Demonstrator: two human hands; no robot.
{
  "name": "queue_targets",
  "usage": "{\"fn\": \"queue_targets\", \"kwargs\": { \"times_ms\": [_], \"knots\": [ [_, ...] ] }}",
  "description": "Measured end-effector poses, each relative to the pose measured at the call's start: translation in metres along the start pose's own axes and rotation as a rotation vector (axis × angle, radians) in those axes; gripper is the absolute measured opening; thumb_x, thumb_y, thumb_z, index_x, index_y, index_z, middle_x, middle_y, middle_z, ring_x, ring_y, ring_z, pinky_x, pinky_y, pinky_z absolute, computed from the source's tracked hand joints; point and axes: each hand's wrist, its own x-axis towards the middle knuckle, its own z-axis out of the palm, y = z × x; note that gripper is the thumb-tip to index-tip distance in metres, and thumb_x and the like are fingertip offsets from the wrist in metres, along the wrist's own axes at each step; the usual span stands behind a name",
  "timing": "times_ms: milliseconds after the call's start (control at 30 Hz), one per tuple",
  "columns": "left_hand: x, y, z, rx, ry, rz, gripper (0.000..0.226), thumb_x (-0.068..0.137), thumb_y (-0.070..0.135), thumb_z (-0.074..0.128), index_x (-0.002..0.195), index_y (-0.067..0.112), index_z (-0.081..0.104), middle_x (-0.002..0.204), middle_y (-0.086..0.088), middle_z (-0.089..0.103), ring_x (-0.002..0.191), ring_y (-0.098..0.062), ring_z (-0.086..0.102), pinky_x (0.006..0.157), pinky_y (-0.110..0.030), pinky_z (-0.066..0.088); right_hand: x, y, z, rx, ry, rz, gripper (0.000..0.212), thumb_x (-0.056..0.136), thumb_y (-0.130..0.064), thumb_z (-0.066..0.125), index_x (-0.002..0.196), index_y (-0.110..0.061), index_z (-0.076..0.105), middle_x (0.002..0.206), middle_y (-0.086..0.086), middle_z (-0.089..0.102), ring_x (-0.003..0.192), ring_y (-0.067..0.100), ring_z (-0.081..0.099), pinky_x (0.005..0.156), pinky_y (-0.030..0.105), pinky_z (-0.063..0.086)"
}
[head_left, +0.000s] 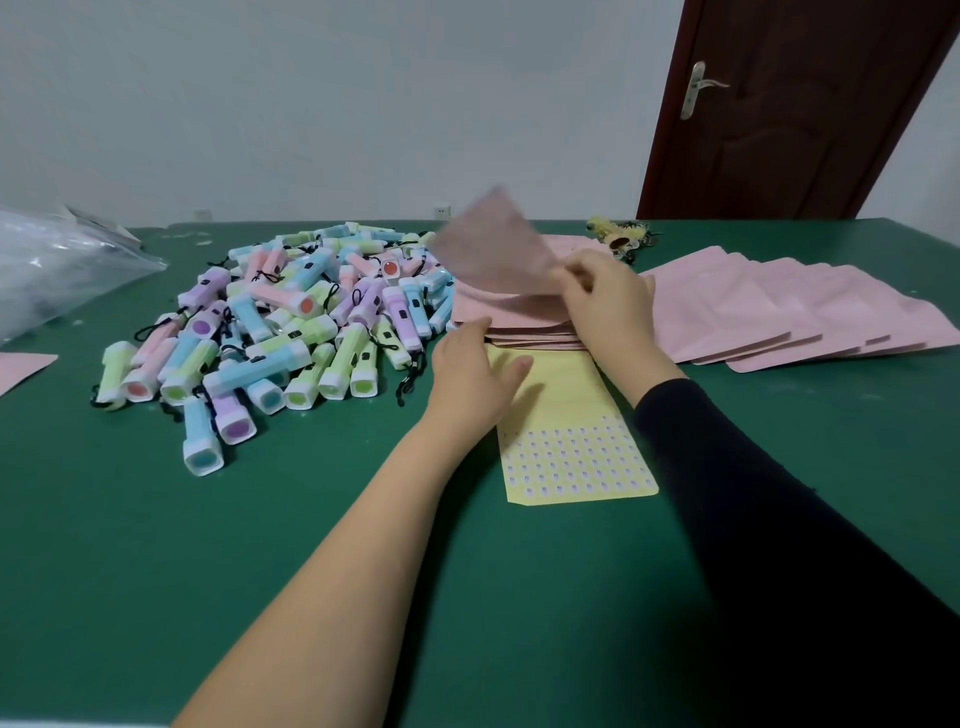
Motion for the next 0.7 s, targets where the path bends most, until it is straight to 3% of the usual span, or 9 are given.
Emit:
{"fn": "queue_targets", "kwargs": {
  "times_ms": [67,133,200,267,367,433,500,633,700],
  "knots": [
    [-0.003,0.005,-0.008,-0.274,0.031,-0.011,0.077,0.091,0.037,0.067,0.151,0.011,0.026,0.147,0.006,0.043,0.136,0.000,0.037,0.112,-0.019,0.029,-0.011,-0.008,-0.011,0.408,0.142,0.027,0.014,0.097,-0.031,0.055,0.095,-0.022,0.066,0.083,-0.021,0.065,0.083,-0.005,0.061,0.092,0.024,0.048],
    [-0.004,0.008,-0.014,-0.492,0.063,-0.018,0.076,0.090,0.034,0.069,0.149,0.014,0.027,0.136,0.011,0.051,0.121,0.007,0.049,0.104,-0.014,0.038,-0.020,-0.014,-0.019,0.674,0.182,0.113,0.010,0.095,-0.028,0.059,0.094,-0.021,0.066,0.085,-0.024,0.067,0.086,-0.010,0.061,0.081,0.012,0.048],
    [-0.004,0.009,-0.020,-0.585,0.104,-0.068,0.065,0.092,0.029,0.067,0.146,0.014,0.033,0.134,0.005,0.055,0.119,-0.004,0.055,0.102,-0.021,0.043,-0.026,-0.013,-0.020,0.855,0.127,0.226,0.012,0.095,-0.026,0.061,0.102,-0.019,0.068,0.109,-0.008,0.070,0.107,0.006,0.063,0.098,0.026,0.049],
    [-0.003,0.009,-0.023,-0.635,0.176,-0.116,0.046,0.096,0.021,0.061,0.138,0.012,0.044,0.124,0.002,0.064,0.106,-0.001,0.063,0.092,-0.018,0.049,-0.030,-0.010,-0.018,1.052,0.036,0.336,0.020,0.096,-0.026,0.061,0.113,-0.016,0.066,0.124,0.004,0.066,0.119,0.019,0.060,0.107,0.040,0.044],
    [-0.001,0.009,-0.026,-0.812,0.298,-0.222,0.032,0.096,0.013,0.057,0.127,0.008,0.049,0.099,0.003,0.069,0.076,0.001,0.065,0.071,-0.017,0.054,-0.037,-0.006,-0.013,1.394,-0.197,0.433,0.035,0.098,-0.022,0.057,0.130,-0.009,0.057,0.122,0.008,0.068,0.115,0.023,0.064,0.098,0.044,0.052],
    [0.001,0.009,-0.025,-0.914,0.335,-0.286,0.038,0.095,0.009,0.058,0.129,0.006,0.044,0.101,0.001,0.068,0.080,-0.006,0.064,0.072,-0.021,0.053,-0.043,-0.006,-0.008,1.390,-0.305,0.429,0.030,0.098,-0.013,0.055,0.127,-0.011,0.058,0.113,0.005,0.072,0.107,0.022,0.069,0.085,0.036,0.058],
    [0.002,0.008,-0.021,-0.849,0.327,-0.316,0.048,0.090,0.010,0.063,0.130,0.008,0.037,0.116,-0.003,0.064,0.094,-0.011,0.063,0.079,-0.026,0.053,-0.047,-0.007,-0.004,1.310,-0.329,0.404,0.025,0.096,-0.008,0.056,0.119,-0.016,0.062,0.108,0.002,0.074,0.104,0.019,0.070,0.081,0.031,0.059],
    [-0.001,0.005,-0.013,-0.696,0.264,-0.304,0.064,0.086,0.009,0.068,0.136,0.012,0.028,0.128,-0.004,0.057,0.113,-0.019,0.059,0.095,-0.040,0.054,-0.049,-0.009,0.000,1.263,-0.293,0.455,0.015,0.096,-0.009,0.057,0.105,-0.019,0.065,0.098,0.001,0.076,0.095,0.017,0.072,0.080,0.032,0.060],
    [-0.002,0.004,-0.012,-0.692,0.220,-0.274,0.063,0.086,0.008,0.068,0.136,0.012,0.030,0.125,-0.005,0.059,0.111,-0.020,0.062,0.092,-0.036,0.055,-0.052,-0.009,0.003,1.213,-0.284,0.485,0.009,0.096,-0.013,0.058,0.100,-0.017,0.065,0.090,-0.002,0.077,0.086,0.014,0.073,0.078,0.033,0.059]
  ]
}}
